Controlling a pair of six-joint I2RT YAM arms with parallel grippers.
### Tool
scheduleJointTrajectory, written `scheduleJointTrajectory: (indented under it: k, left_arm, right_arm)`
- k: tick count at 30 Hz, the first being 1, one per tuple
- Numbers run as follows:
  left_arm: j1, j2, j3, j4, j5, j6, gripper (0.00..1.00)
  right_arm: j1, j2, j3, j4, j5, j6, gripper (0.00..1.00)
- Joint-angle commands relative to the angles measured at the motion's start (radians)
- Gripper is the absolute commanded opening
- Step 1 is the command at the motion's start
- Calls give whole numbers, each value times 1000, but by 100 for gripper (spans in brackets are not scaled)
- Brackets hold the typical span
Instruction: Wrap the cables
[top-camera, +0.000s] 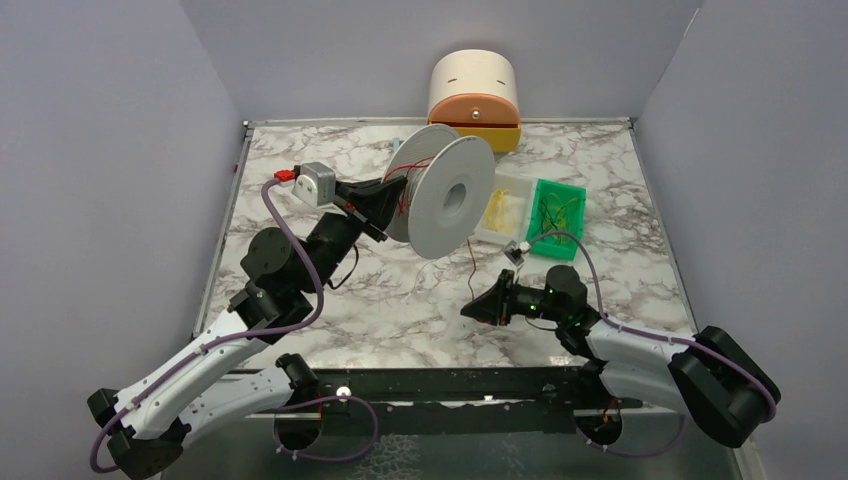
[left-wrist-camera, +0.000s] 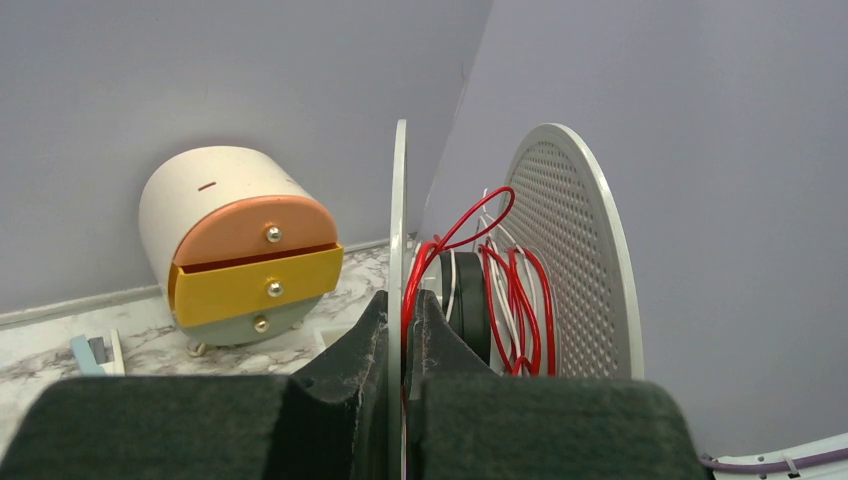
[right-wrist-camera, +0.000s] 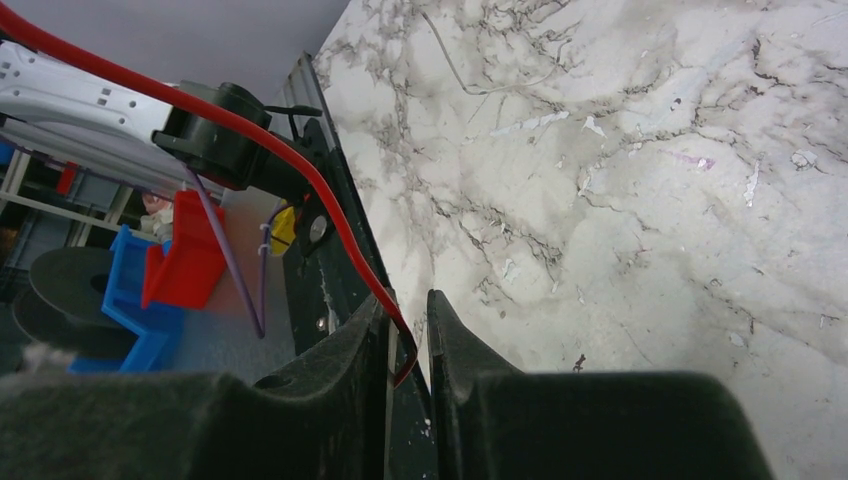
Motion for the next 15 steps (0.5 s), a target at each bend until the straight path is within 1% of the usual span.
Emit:
scheduleJointTrajectory:
  k: [1, 4, 7, 9, 12, 15]
  left_arm:
    - [-4, -28, 36, 134, -29, -9, 0]
    - [-4, -30, 35, 133, -30, -9, 0]
    - [-4, -32, 33, 133, -33, -6, 0]
    - [-4, -32, 33, 133, -33, -6, 0]
    - [-4, -34, 33, 134, -38, -6, 0]
    - [-4, -34, 33, 134, -35, -8, 0]
  right_arm:
    - [8, -12, -22, -20, 16, 5, 23]
    - [10, -13, -26, -20, 16, 7, 23]
    - [12, -21, -32, -22, 18, 12, 27]
    - [14, -31, -37, -25, 19, 15, 27]
    - [16, -47, -45, -34, 23, 16, 27]
    - [16, -59, -54, -42, 30, 16, 25]
